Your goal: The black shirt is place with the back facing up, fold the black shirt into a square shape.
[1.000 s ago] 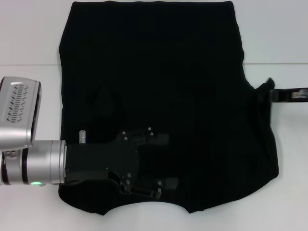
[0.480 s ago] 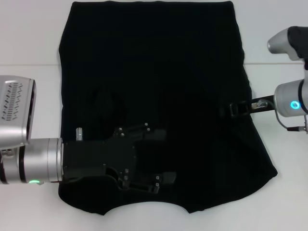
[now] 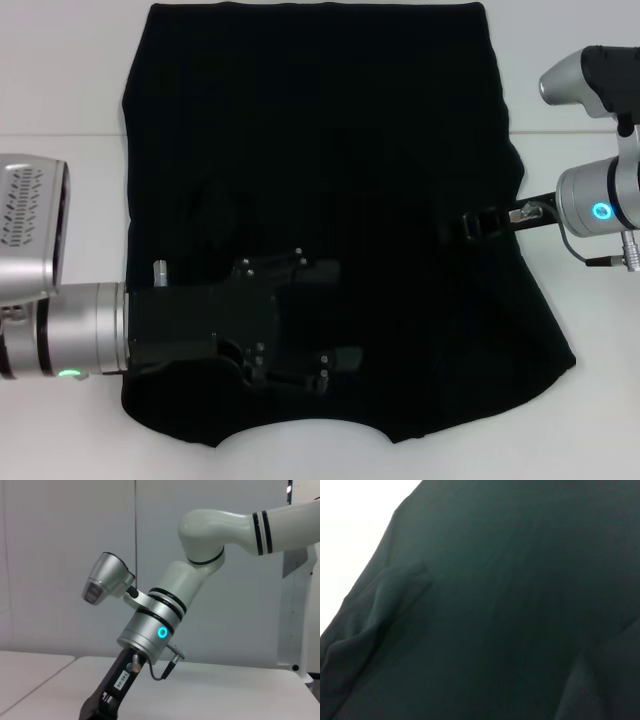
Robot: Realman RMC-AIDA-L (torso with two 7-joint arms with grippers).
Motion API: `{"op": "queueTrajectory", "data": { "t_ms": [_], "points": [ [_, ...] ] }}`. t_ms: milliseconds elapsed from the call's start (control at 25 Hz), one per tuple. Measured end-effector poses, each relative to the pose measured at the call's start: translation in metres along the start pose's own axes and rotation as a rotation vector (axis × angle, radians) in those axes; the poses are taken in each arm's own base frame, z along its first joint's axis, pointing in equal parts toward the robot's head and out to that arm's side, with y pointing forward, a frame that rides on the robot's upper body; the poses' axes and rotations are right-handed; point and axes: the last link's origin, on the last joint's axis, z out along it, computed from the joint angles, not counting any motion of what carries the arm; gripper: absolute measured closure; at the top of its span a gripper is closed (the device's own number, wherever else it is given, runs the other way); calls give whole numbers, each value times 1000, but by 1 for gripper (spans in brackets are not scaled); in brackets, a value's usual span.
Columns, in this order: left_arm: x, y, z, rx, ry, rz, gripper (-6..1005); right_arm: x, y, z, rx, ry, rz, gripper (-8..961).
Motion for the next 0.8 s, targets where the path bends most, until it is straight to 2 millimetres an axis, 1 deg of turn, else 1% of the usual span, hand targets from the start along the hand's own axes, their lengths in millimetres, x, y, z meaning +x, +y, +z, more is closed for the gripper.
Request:
{"op": "queueTrajectory", "data": {
  "t_ms": [240,360,560,720,800],
  "points": [
    [1,-3,-4,27,11,-5,57,-7,10,-3,-40,11,-49,837],
    [1,-3,-6,33,13,-7,58,-10,10,-4,-41,-1,-48,779],
    [0,-4,-9,47,15,-22,58,-15,10,-6,-69,-67,-57,673],
    [-1,-5,-11,51,12,-43,58,-14,12,-7,-103,-129,-91,589],
    [-3,-3,-13,53,10,-57,58,-12,12,-6,-121,-170,-98,515]
  ]
}}
